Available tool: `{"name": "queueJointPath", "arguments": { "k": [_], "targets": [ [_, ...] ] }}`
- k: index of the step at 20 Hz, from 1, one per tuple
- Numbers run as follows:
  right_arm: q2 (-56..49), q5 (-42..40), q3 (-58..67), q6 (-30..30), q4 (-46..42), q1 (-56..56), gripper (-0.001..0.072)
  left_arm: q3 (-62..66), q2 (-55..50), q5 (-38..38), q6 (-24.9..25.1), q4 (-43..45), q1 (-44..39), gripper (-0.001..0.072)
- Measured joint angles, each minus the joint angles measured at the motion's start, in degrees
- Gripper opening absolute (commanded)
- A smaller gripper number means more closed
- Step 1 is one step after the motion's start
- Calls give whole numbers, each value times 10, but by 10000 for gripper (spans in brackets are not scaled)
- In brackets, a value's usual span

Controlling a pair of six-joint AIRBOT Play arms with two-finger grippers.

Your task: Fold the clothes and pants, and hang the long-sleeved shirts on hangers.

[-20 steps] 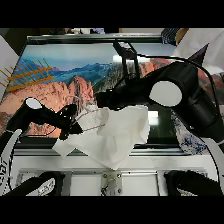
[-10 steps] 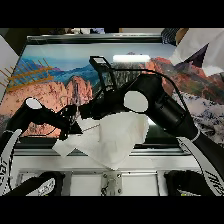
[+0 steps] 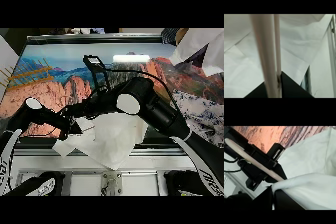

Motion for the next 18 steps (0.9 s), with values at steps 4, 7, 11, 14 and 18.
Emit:
{"name": "queueJointPath", "arguments": {
  "k": [4,7,11,14,18],
  "targets": [
    [-12,-4,5,-7,1,1,21,0,0,0,0,0,0,17],
    [-31,22,28,-19,1,1,21,0,0,0,0,1,0,17],
    [-64,70,70,-42,1,1,21,0,0,-1,0,2,0,17],
    [-76,89,84,-54,1,1,23,0,0,-1,0,2,0,17],
    [-81,99,90,-73,1,1,34,0,0,-2,0,2,0,17]
  ]
}}
